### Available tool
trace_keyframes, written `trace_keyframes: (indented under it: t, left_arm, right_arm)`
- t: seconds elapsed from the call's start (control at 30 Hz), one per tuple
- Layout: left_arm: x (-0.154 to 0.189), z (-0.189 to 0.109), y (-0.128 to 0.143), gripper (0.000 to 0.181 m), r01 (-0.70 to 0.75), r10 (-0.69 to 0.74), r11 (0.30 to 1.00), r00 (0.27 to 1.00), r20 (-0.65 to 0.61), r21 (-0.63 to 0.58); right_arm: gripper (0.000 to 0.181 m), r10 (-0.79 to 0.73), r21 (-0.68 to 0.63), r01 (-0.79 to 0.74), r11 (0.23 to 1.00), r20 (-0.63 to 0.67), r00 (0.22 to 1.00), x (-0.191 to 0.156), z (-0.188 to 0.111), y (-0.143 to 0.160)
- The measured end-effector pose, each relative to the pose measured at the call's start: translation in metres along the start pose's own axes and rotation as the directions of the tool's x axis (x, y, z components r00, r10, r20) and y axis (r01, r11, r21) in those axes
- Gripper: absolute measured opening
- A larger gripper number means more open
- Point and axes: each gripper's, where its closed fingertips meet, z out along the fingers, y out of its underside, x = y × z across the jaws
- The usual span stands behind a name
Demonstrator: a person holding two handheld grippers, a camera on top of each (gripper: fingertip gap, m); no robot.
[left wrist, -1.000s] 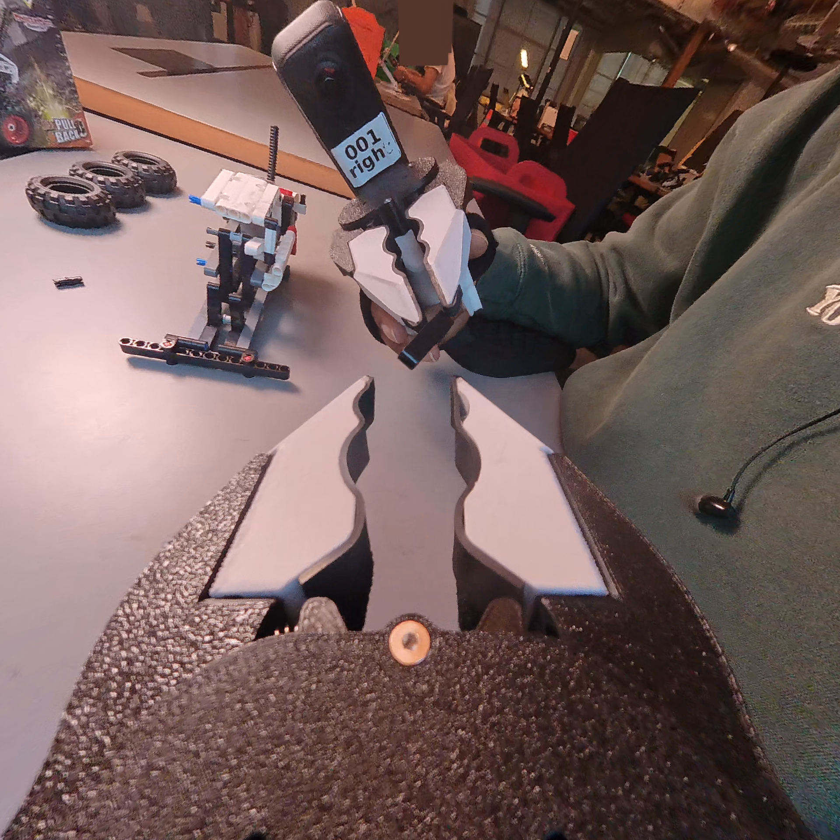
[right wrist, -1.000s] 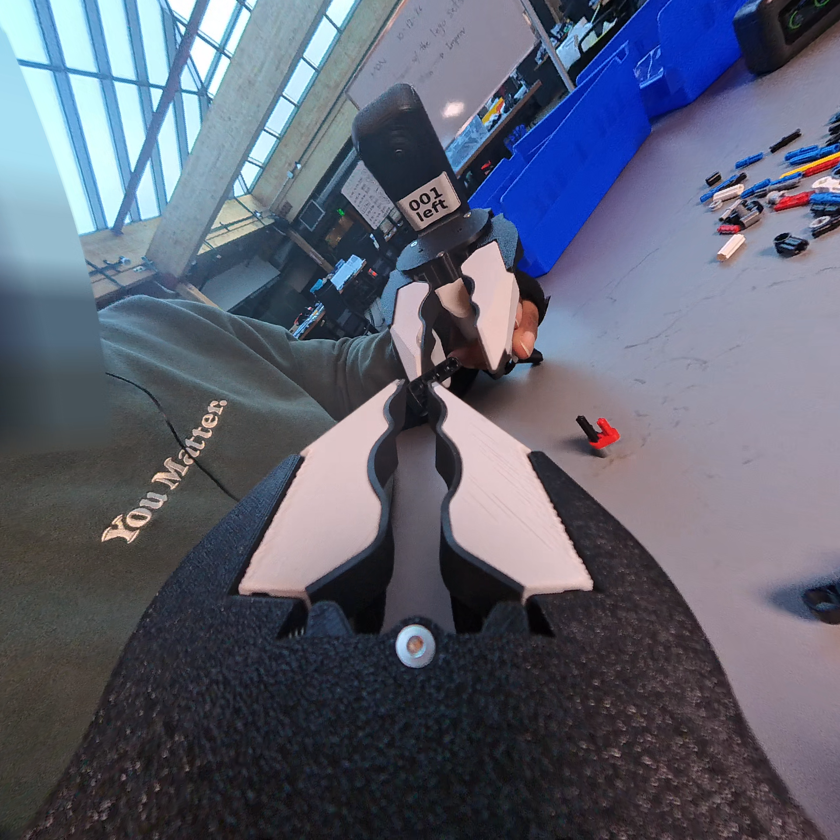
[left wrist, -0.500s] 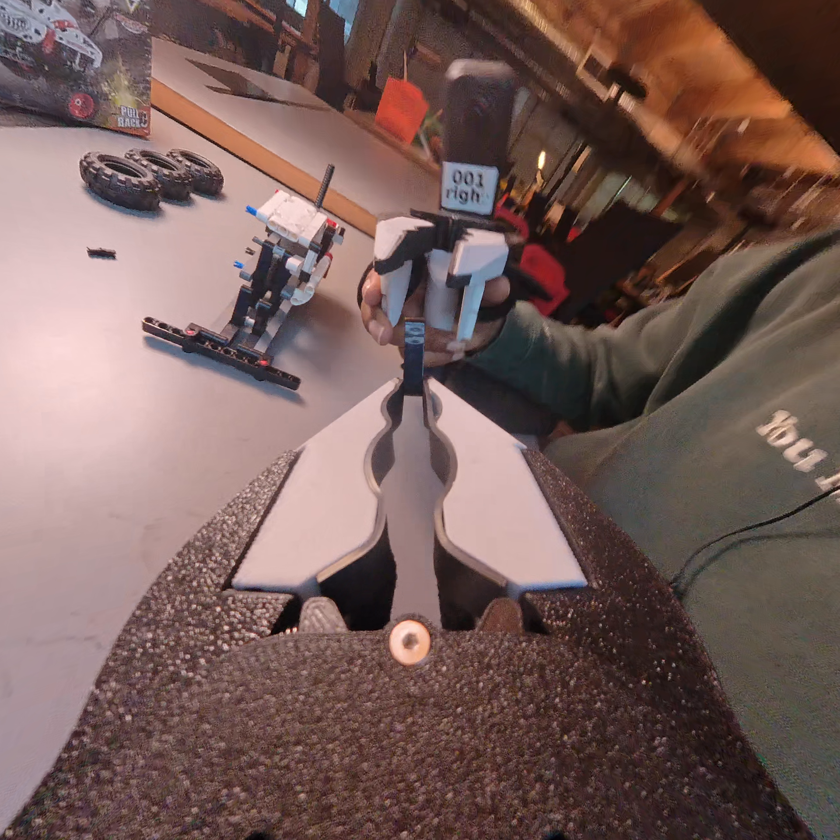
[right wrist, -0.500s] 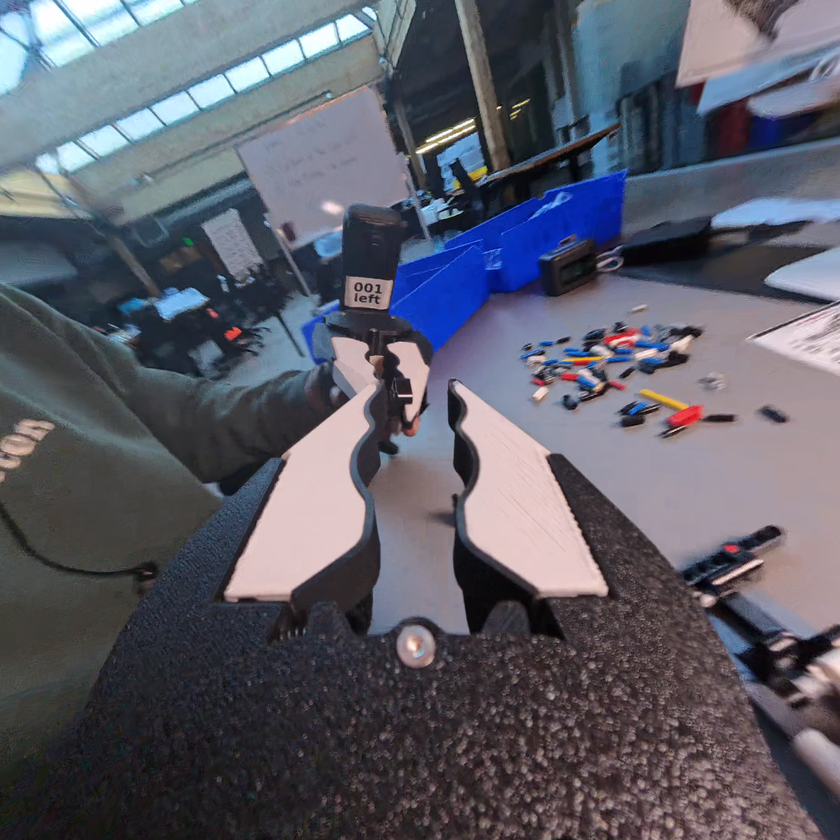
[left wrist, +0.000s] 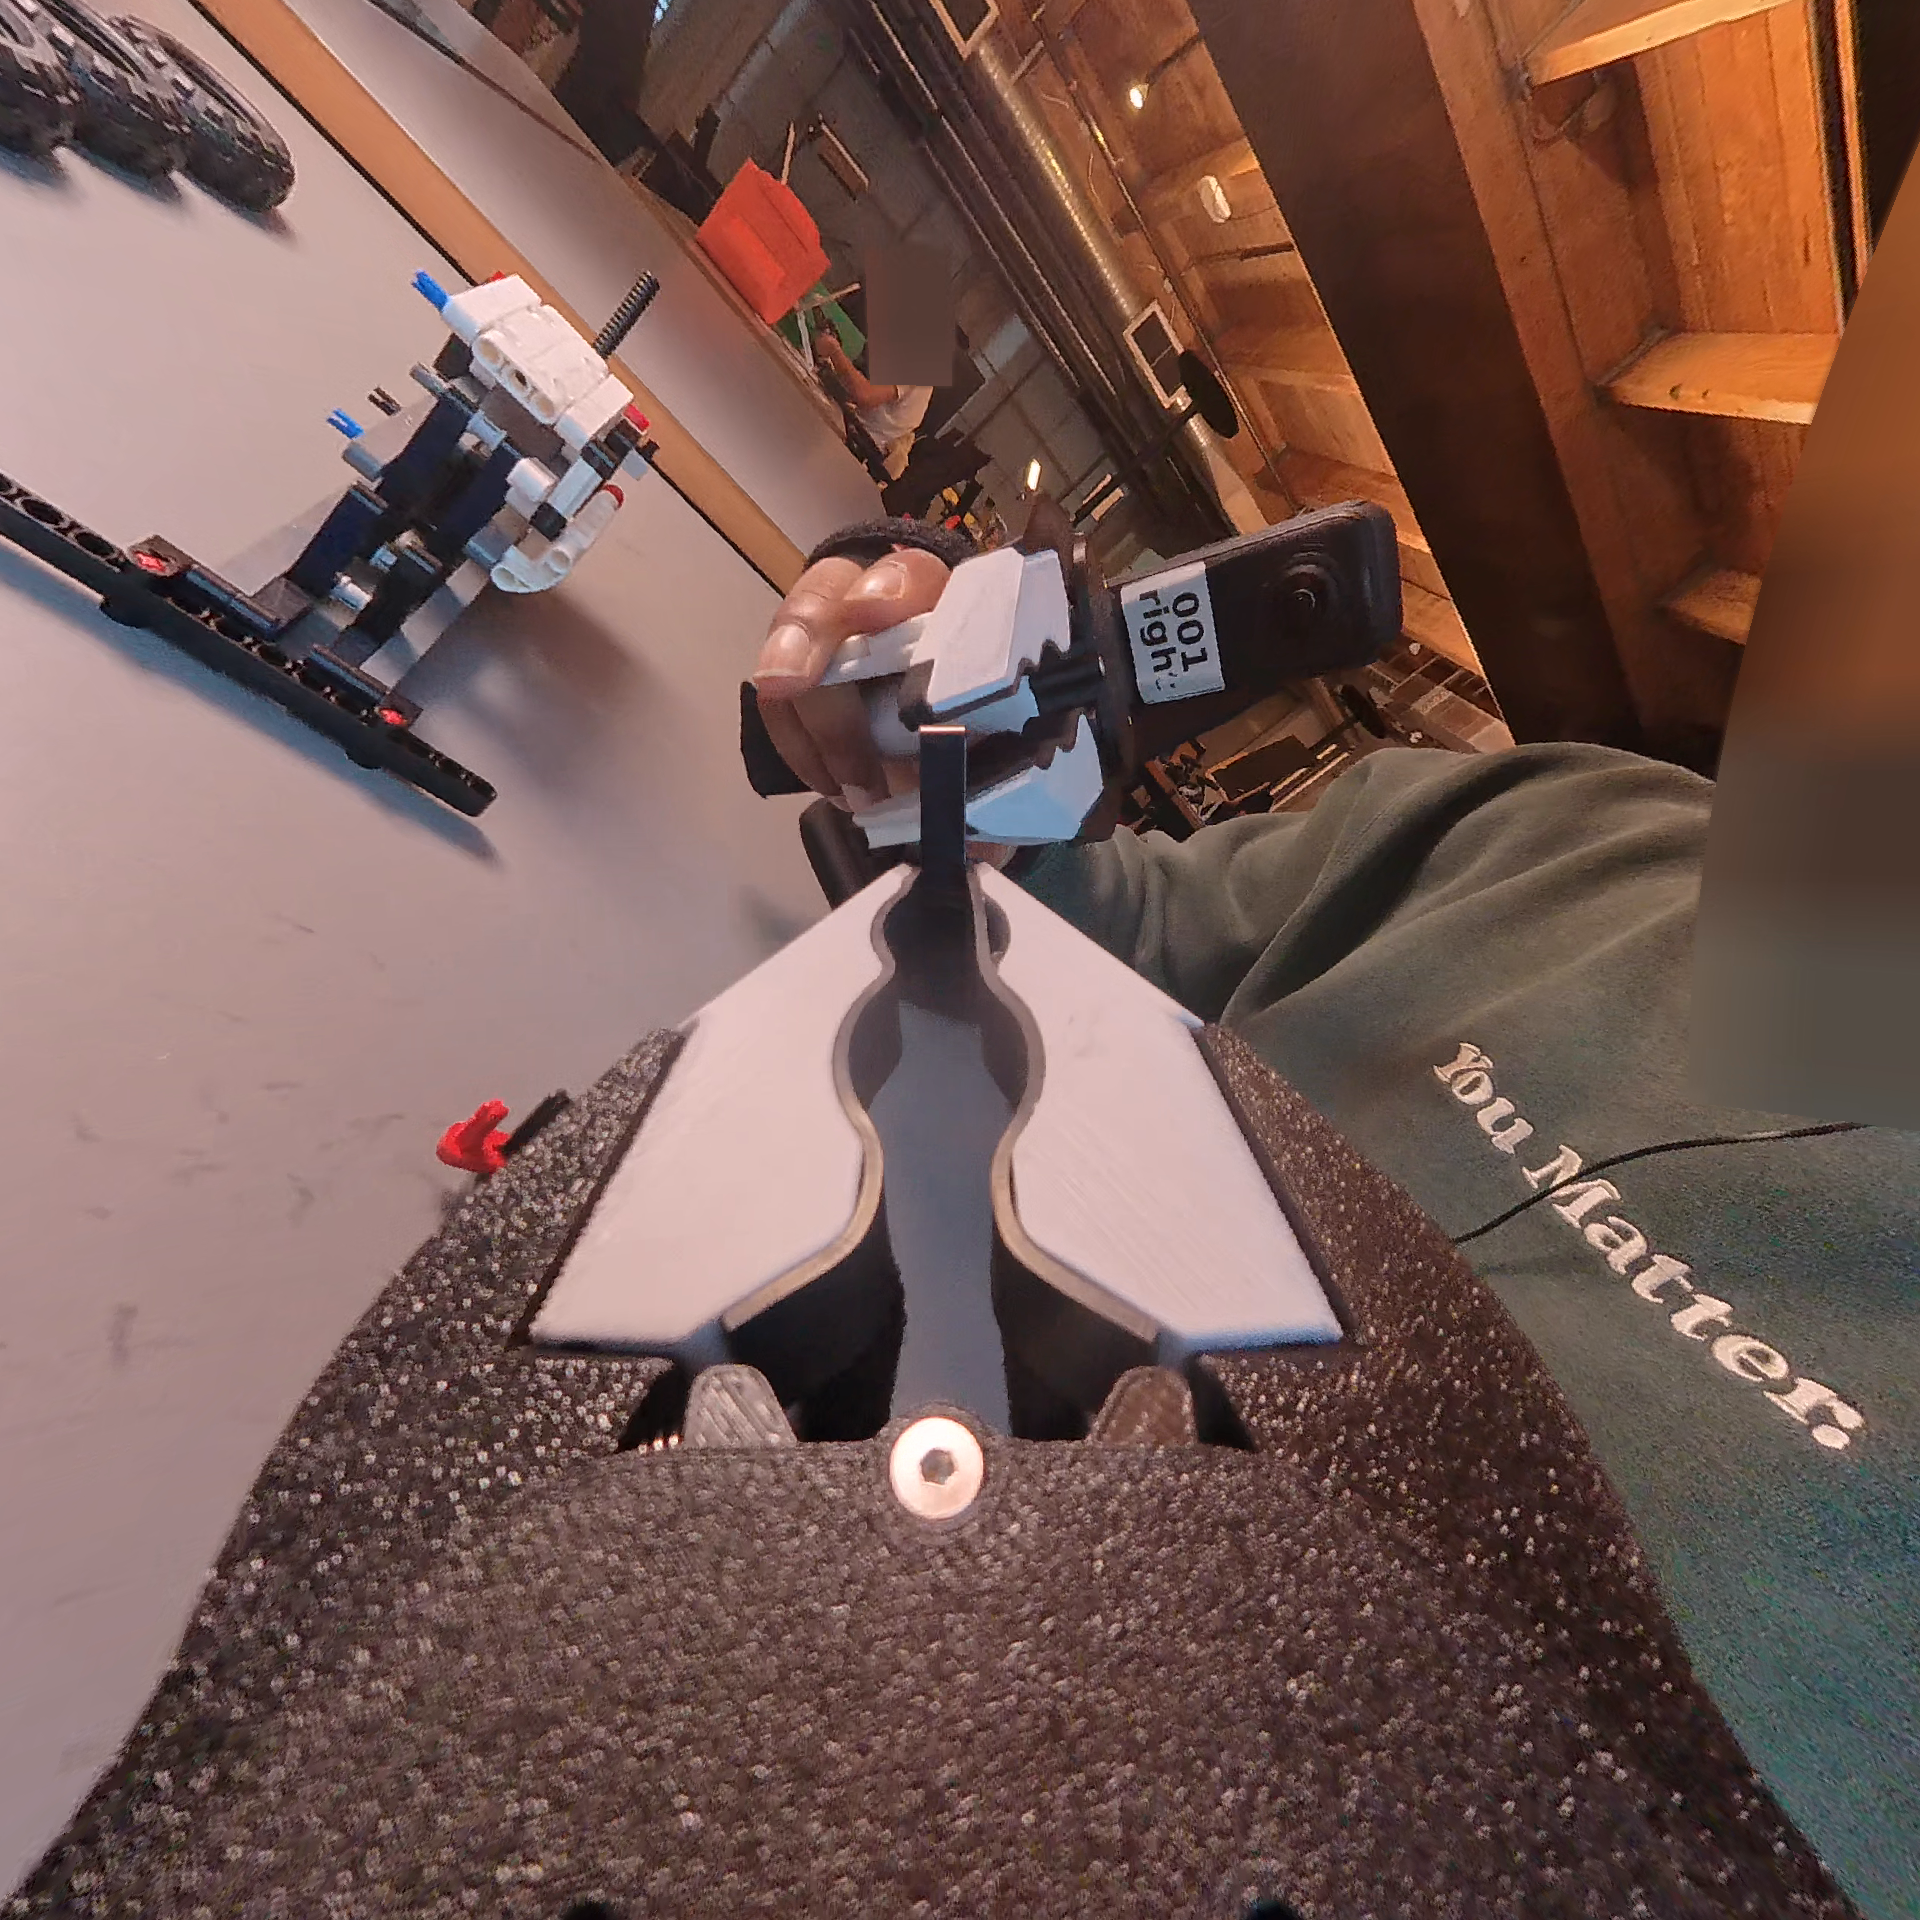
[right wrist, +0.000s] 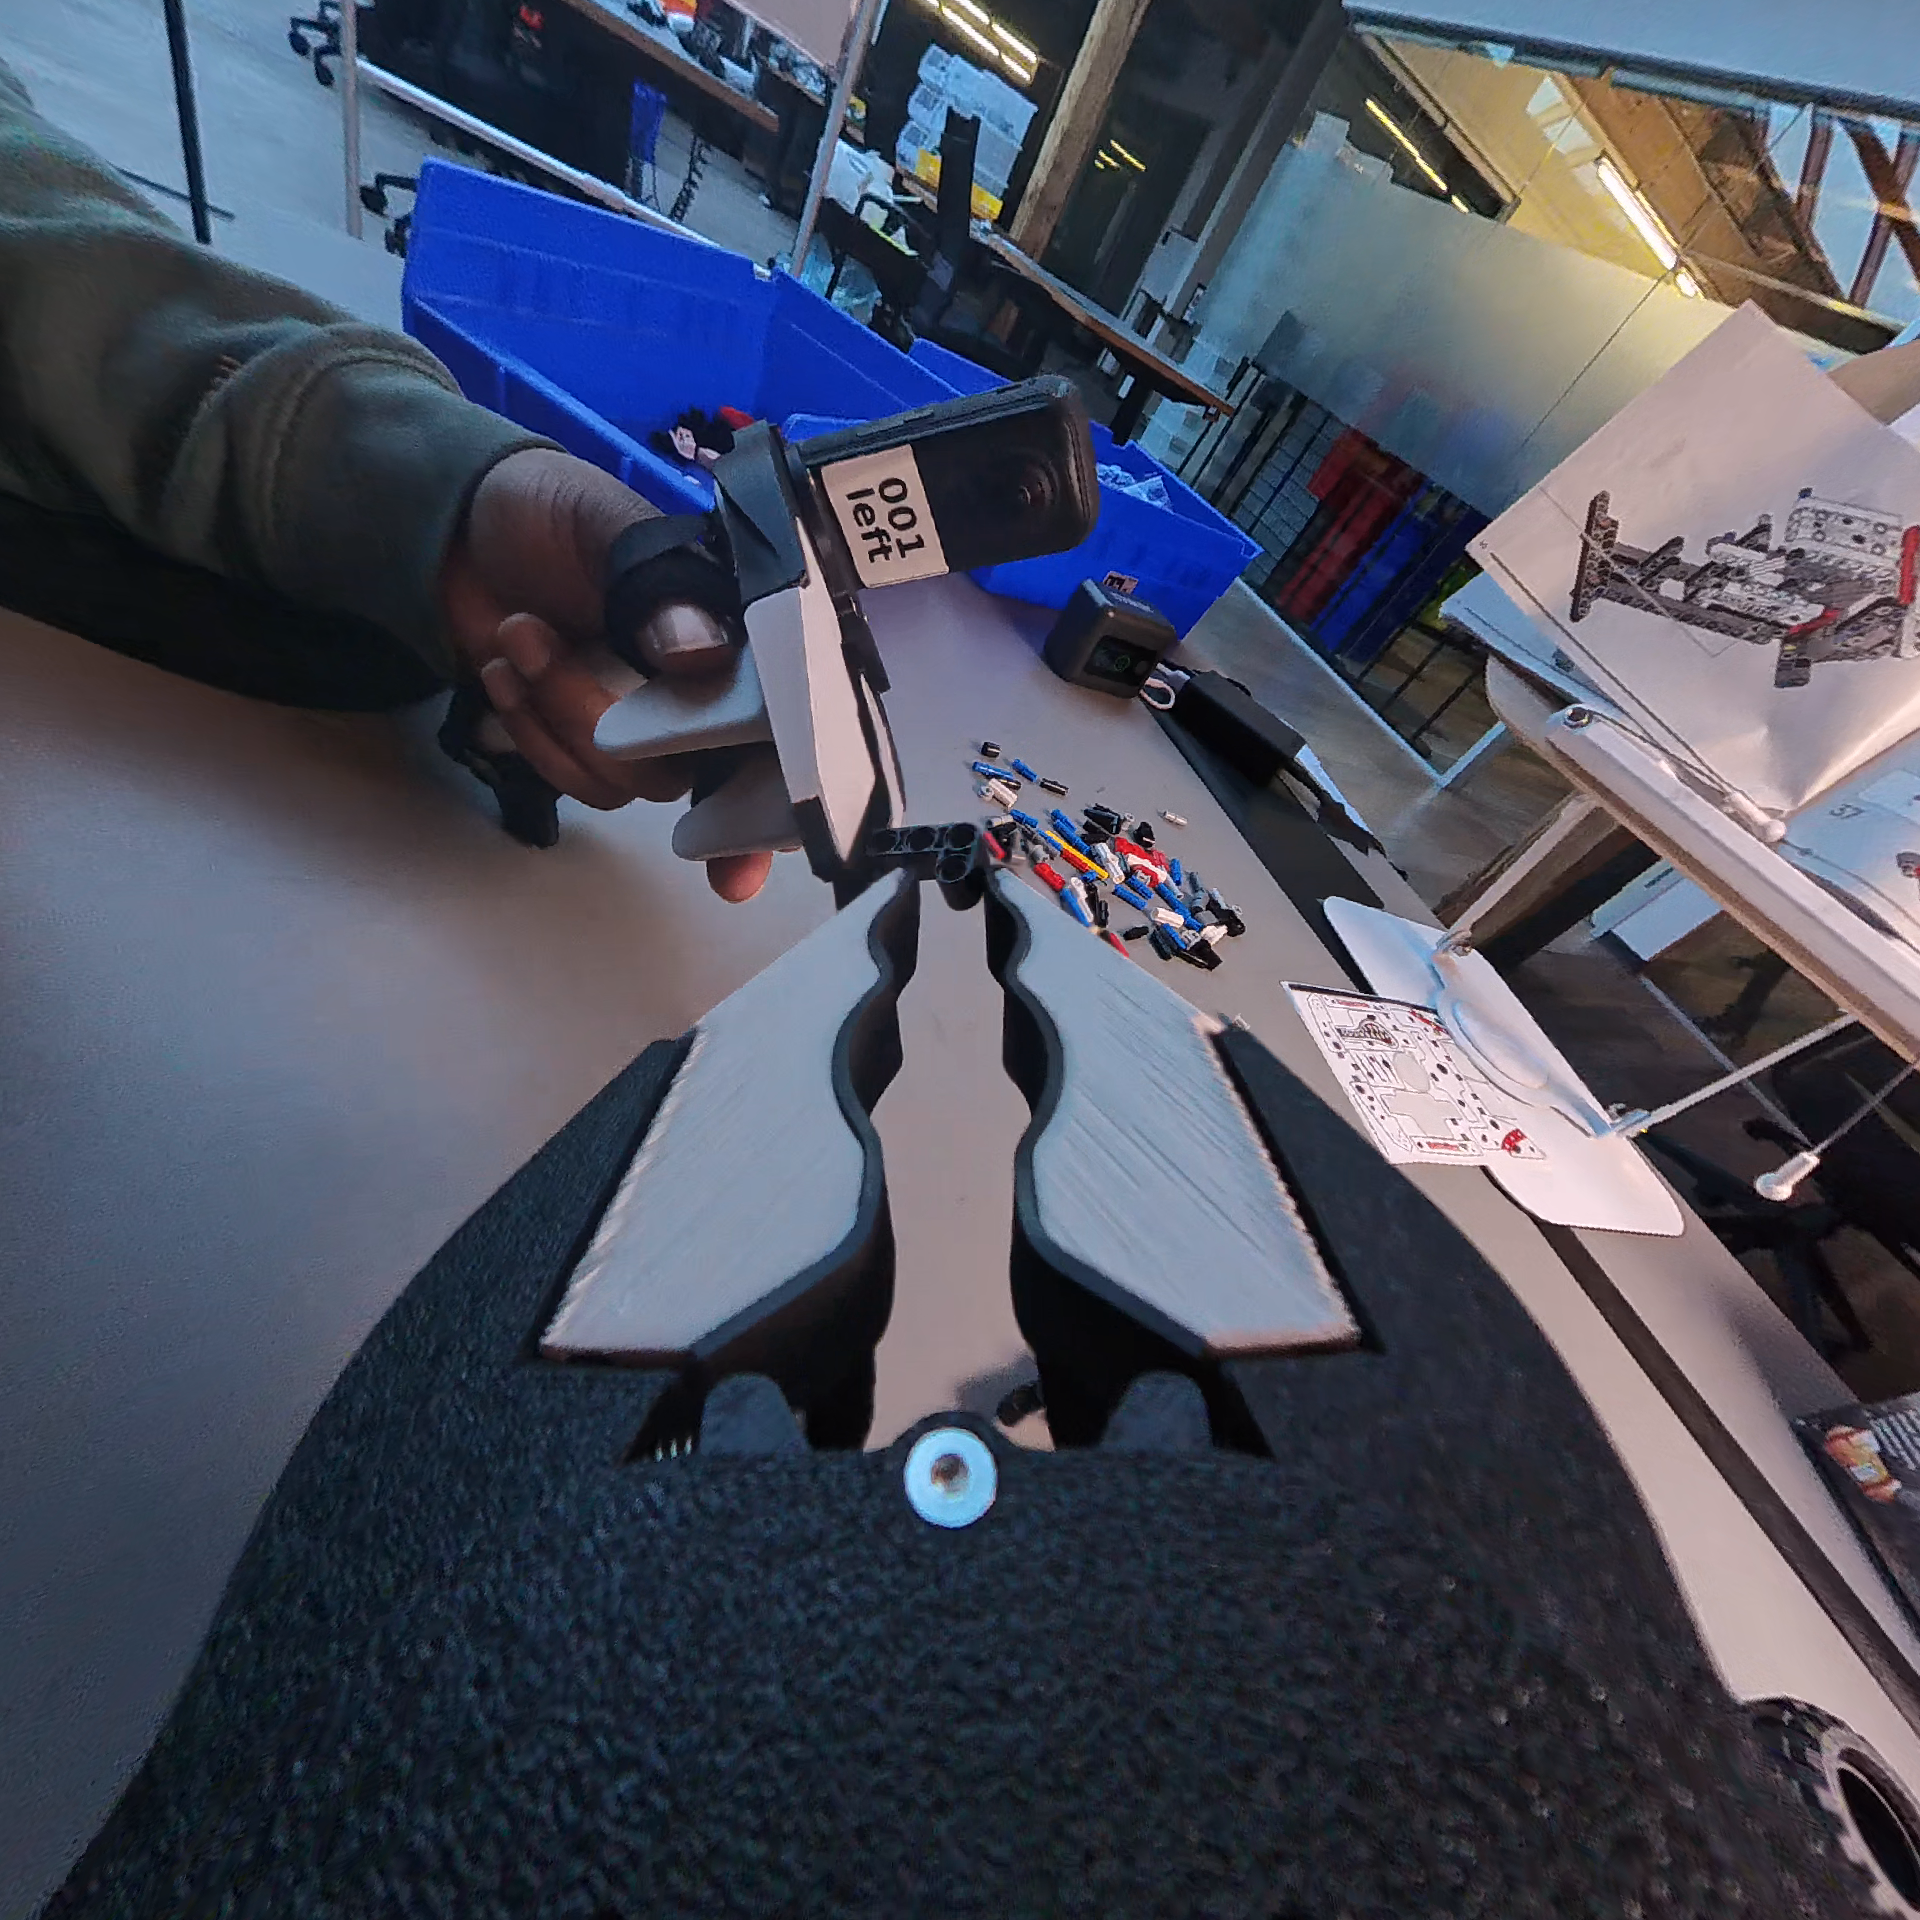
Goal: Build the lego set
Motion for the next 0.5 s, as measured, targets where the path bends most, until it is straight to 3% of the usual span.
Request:
trace_keyframes:
  t: [0.5]
  left_arm:
    - [-0.005,0.005,0.014,0.007,0.086,-0.085,0.994,0.996,0.022,-0.068]
  right_arm:
    - [0.008,-0.143,-0.087,0.144,0.986,0.016,0.990,-0.007,0.000,0.014]
